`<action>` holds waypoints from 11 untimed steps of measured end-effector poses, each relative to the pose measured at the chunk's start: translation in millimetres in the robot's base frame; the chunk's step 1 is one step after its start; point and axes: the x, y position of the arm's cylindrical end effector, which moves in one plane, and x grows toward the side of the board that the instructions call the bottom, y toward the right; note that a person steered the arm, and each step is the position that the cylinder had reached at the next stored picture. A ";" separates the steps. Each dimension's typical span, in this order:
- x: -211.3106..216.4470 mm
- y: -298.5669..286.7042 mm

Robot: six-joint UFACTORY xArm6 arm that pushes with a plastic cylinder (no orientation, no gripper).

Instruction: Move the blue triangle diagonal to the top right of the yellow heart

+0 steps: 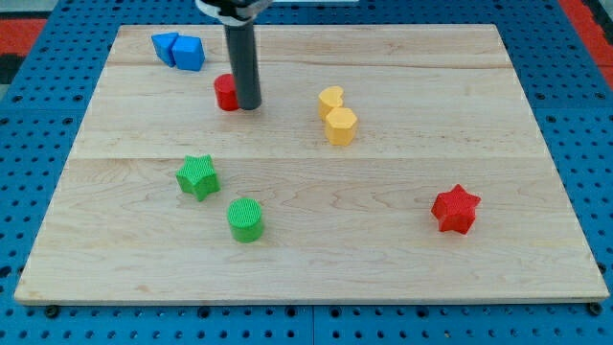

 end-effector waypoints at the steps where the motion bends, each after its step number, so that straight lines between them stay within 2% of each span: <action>1: -9.2 -4.7; 3: -11.2 13.8; 4: -11.2 57.4; 5: -11.2 70.6; 7: -11.2 45.6; 9: 41.7 -24.7; 10: 2.5 -128.2; 11: -56.7 -214.7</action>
